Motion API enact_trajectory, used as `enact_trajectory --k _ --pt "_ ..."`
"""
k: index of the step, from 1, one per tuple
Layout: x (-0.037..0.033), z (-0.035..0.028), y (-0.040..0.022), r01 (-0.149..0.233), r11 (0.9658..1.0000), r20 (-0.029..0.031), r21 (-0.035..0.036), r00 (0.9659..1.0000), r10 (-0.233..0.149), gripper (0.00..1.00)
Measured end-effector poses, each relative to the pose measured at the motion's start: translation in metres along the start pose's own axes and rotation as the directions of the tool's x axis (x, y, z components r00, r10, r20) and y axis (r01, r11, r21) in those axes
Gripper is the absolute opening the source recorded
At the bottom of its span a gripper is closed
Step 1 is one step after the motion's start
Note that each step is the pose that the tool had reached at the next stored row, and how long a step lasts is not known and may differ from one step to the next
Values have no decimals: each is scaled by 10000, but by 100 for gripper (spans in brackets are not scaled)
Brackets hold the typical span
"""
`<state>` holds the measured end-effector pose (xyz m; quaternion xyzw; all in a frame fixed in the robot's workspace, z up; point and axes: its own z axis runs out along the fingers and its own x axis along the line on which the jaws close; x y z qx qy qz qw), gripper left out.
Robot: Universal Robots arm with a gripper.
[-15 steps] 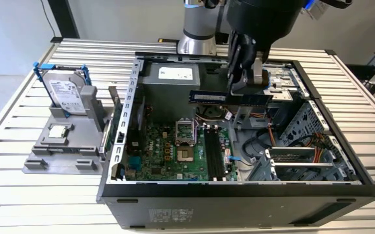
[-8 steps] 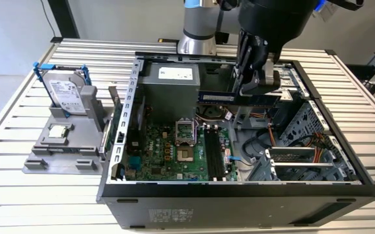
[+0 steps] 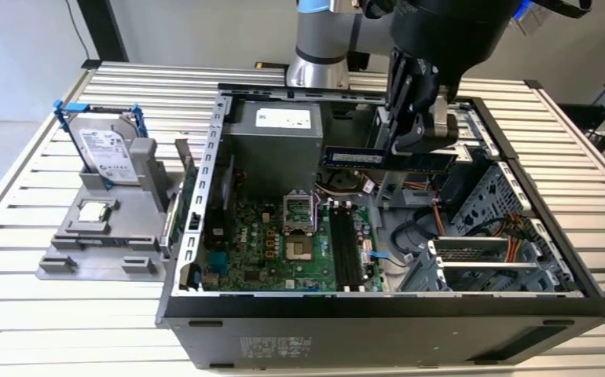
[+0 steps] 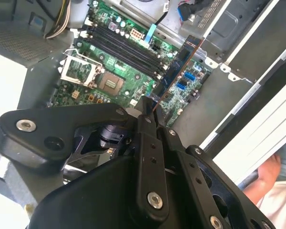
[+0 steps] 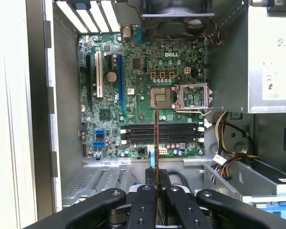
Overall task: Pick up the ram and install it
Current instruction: 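Pick up the ram and move it above insertion slot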
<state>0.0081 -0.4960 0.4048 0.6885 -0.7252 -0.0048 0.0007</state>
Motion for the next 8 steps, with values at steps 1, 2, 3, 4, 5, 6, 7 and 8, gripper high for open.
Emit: enact_trajectory --k 1,2,3,4,5,6,7,8 --pt "0 0 -1 1 10000 1 0 10000 -1 0" --pt "-1 0 -1 1 10000 1 0 10000 -1 0" --pt "-1 0 -1 1 10000 1 0 10000 -1 0" --pt "-6 1 -2 1 10000 1 0 10000 -1 0" --pt "-18 3 -1 2 10000 -1 0 10000 -2 0" --pt "-34 6 1 1 10000 -1 0 10000 -1 0" --pt "-53 9 1 2 10000 -2 0 10000 -2 0" --pt "-74 13 2 1 10000 -3 0 10000 -1 0"
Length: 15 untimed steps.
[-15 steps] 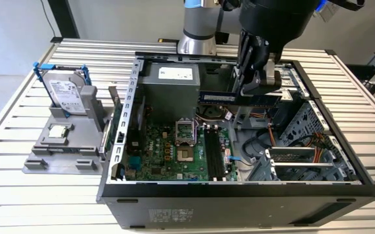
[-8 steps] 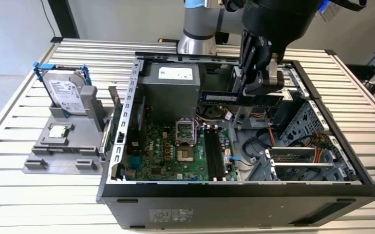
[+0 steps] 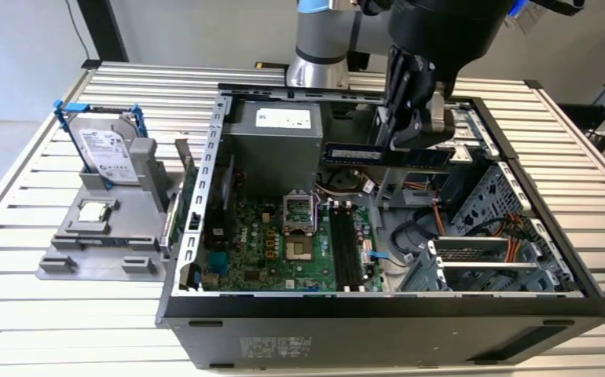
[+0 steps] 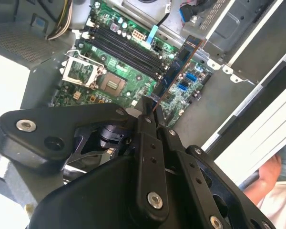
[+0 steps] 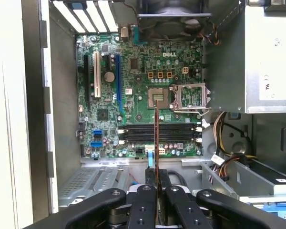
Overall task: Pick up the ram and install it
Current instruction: 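Pick up the ram and move it above insertion slot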
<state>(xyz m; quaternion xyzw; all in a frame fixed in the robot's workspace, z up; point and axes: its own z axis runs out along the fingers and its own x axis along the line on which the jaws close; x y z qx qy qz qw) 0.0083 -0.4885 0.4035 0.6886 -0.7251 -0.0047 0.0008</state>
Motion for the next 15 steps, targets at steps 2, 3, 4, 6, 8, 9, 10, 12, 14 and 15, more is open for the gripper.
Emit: enact_trajectory --k 2,3,4,6,8,9,10,12,14,15 --pt "-43 8 2 0 10000 -3 0 10000 0 0" --pt "-62 13 4 -1 10000 -3 0 10000 1 0" --pt "-78 17 4 -1 10000 -3 0 10000 1 0" --pt "-103 27 4 0 10000 -7 0 10000 0 0" --pt "-124 42 4 0 10000 -15 1 10000 0 0" --pt "-135 51 3 -1 10000 -18 1 10000 1 0" --pt "-148 61 1 0 10000 -22 1 10000 0 0" --pt "-182 79 -11 0 10000 -37 2 10000 0 0" --pt "-221 99 -32 -2 10000 -48 2 10000 2 0" --pt "-239 111 -43 -1 10000 -54 3 10000 1 0"
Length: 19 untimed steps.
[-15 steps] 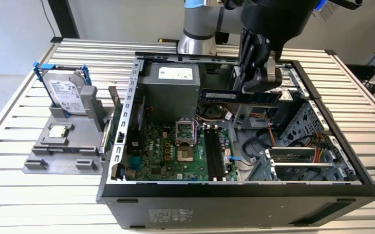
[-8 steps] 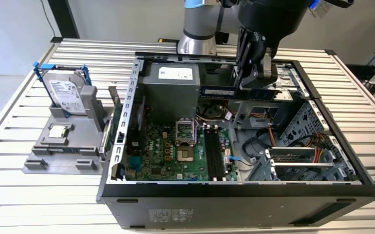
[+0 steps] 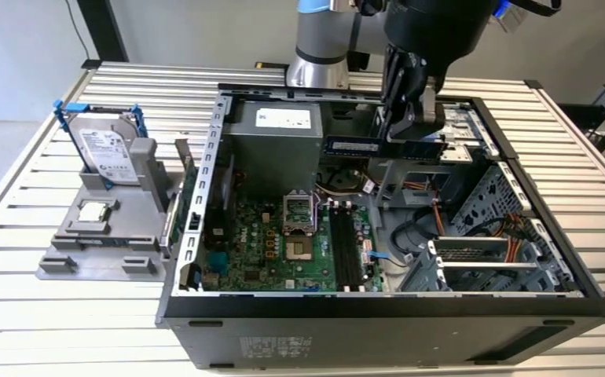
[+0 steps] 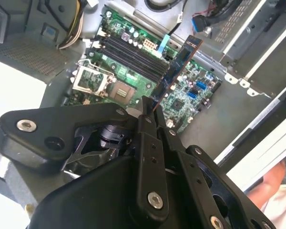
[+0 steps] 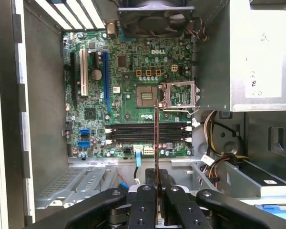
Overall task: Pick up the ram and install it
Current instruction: 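Pick up the ram and move it above insertion slot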
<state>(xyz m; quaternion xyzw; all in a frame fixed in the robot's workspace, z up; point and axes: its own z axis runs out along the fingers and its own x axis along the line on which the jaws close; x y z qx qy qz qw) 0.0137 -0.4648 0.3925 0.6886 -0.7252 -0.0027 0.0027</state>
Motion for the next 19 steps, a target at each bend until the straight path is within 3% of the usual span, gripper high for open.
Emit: enact_trajectory --k 10,19 --pt "-103 115 -95 0 10000 -92 5 10000 0 0" --pt "-104 119 -99 -1 10000 -105 5 9999 1 0"
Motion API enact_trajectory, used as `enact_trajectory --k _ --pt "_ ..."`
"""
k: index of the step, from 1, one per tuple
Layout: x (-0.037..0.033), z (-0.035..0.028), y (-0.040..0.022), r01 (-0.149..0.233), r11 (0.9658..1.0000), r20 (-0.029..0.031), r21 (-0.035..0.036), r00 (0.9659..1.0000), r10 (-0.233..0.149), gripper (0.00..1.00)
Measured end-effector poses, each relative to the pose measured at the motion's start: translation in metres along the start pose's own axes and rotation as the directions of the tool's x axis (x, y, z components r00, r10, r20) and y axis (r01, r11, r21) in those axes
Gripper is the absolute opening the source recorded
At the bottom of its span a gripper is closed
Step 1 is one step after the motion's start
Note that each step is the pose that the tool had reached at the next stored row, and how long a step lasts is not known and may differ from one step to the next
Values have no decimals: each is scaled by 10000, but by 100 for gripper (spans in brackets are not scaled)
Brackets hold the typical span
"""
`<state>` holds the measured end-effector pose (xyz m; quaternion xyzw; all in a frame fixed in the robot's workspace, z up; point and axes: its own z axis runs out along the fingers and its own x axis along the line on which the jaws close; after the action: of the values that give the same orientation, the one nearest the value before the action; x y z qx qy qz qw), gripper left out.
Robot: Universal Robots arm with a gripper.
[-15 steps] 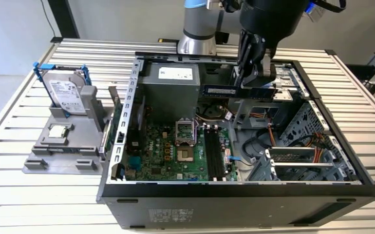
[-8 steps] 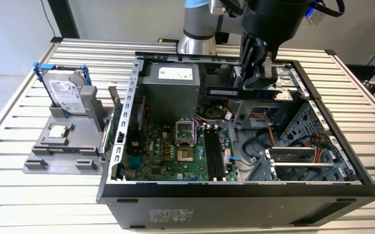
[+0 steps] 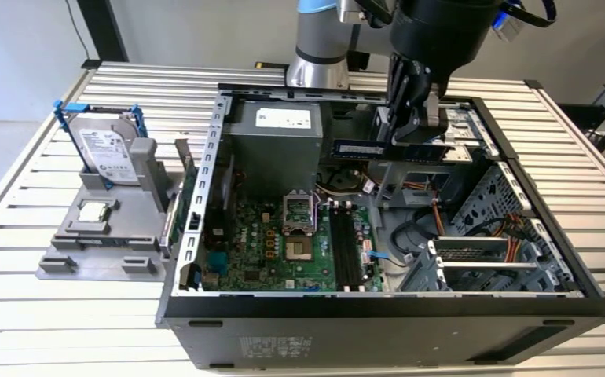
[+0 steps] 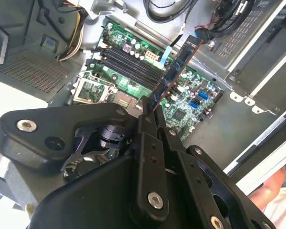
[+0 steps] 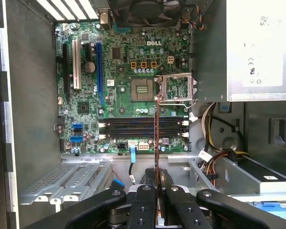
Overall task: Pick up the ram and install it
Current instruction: 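Pick up the ram and move it above insertion slot, then insert the ram into the slot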
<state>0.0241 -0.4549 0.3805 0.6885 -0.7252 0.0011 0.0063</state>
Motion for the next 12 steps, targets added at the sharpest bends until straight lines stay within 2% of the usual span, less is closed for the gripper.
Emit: enact_trajectory --k 7,12 --pt "0 0 0 -25 10000 0 0 10000 25 0" --pt "0 0 0 -355 9994 3 -4 9994 355 0"
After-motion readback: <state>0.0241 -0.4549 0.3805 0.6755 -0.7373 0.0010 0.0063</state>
